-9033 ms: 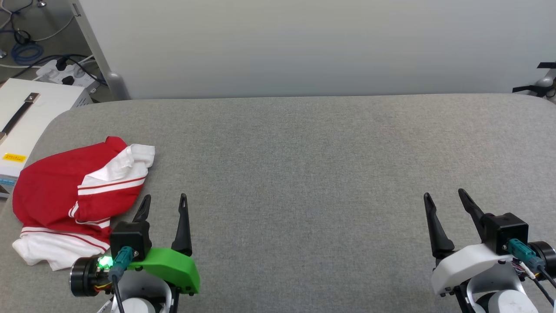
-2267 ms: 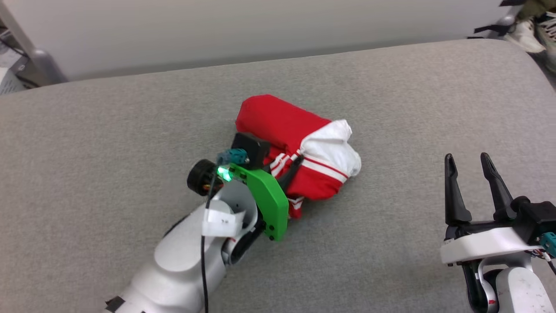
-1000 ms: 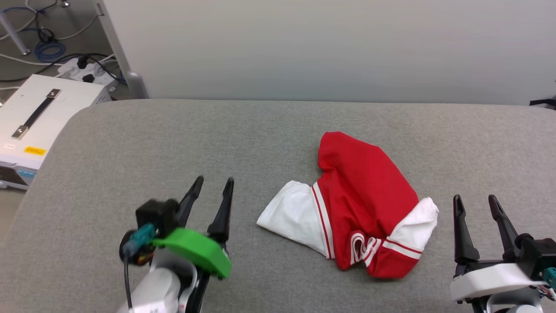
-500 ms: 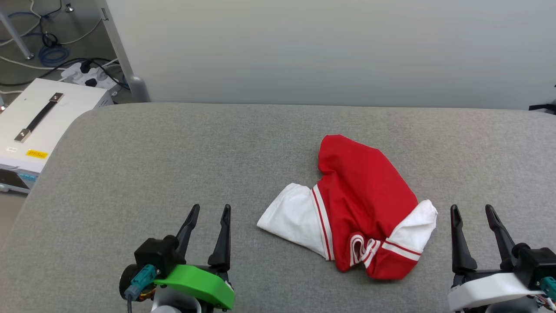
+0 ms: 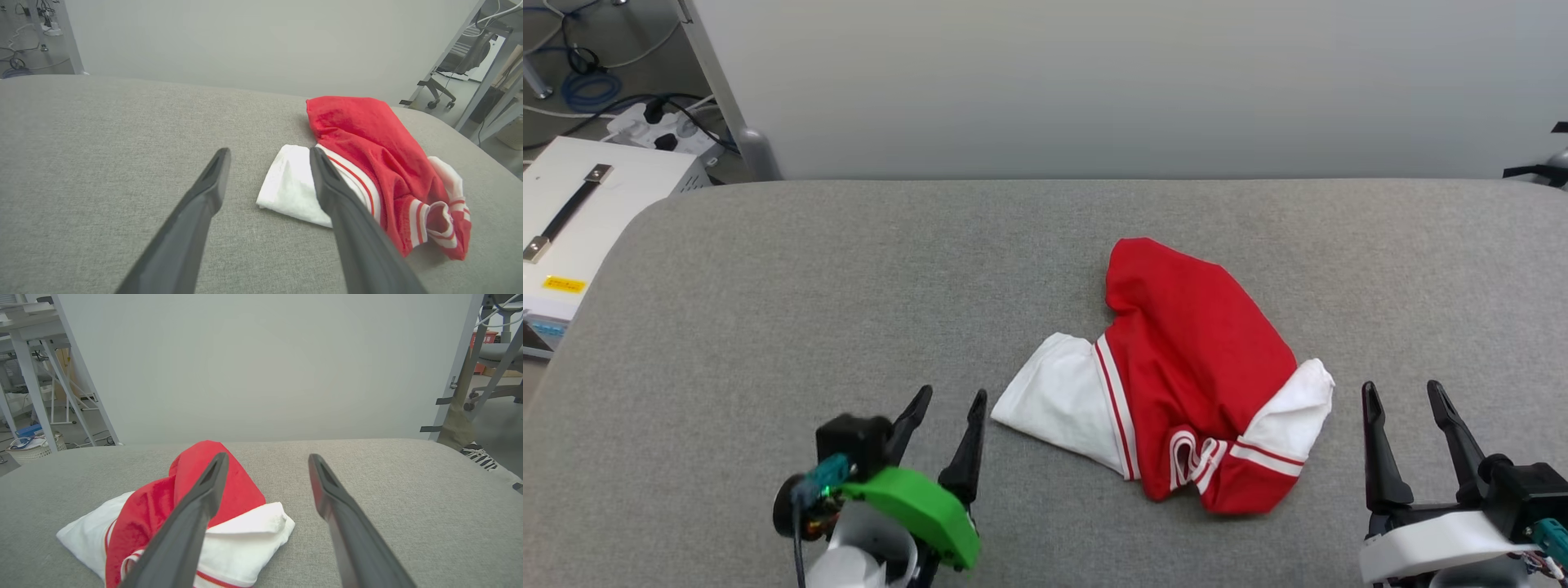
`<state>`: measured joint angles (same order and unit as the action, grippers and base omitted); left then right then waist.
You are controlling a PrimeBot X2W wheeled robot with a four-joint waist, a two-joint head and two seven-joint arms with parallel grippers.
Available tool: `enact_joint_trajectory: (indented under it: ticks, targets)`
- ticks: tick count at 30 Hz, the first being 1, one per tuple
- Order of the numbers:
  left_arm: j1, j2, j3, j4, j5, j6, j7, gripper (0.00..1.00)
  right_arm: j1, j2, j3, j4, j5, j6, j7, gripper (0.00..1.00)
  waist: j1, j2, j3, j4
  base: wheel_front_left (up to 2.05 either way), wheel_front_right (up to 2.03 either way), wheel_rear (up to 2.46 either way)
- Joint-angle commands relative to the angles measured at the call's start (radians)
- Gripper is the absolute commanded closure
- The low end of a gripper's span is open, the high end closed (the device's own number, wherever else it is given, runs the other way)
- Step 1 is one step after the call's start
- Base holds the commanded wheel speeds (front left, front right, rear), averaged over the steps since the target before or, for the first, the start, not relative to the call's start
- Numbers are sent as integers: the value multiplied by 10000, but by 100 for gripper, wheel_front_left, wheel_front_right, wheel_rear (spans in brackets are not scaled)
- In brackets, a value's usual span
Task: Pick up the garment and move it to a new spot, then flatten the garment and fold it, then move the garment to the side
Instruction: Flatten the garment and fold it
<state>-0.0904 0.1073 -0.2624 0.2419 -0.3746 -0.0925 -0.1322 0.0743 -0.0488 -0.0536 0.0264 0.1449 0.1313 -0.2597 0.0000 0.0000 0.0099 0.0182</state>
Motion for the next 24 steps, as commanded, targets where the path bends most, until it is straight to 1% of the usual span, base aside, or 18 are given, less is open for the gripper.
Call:
enact_joint_trajectory:
  ticks: [1,4,7,8,9,11,13,17,20,24]
  targets:
    - [-473,9,-35,1,-150,-20,480,0,-114,-14,15,-61,-70,-6,-21,0,0,0,225,-135,0,0,0]
    - [-917,-4,-137,-35,-474,75,2017,0,-172,-14,99,-97,-120,-6,-21,0,0,0,488,-279,0,0,0]
    - [-1305,183,-419,-156,-510,279,3902,0,-251,-14,191,-152,-187,-6,-21,0,0,0,821,-451,0,0,0]
    - [-1422,244,-495,-256,-486,321,4321,0,-284,-14,217,-169,-205,-6,-21,0,0,0,934,-506,0,0,0]
    - [-1587,273,-487,-406,-463,458,4656,0,-329,-14,250,-187,-226,-6,-21,0,0,0,1069,-576,0,0,0]
    - [-1846,281,-427,-561,-417,769,5129,0,-418,-14,291,-225,-249,-6,-21,0,0,0,1322,-709,0,0,0]
    - [-2021,438,-519,-521,-160,1047,5688,0,-513,-14,339,-245,-265,-6,-21,0,0,0,1542,-859,0,0,0]
    - [-2253,643,-680,-289,143,1344,6451,0,-693,-14,428,-275,-285,-6,-21,0,0,0,1917,-1141,0,0,0]
    - [-2314,752,-753,-29,284,1474,6700,0,-793,-14,457,-277,-278,-6,-21,0,0,0,2087,-1329,0,0,0]
    - [-2358,781,-704,263,336,1633,6584,0,-850,-14,464,-282,-247,-6,-21,0,0,0,2231,-1481,0,0,0]
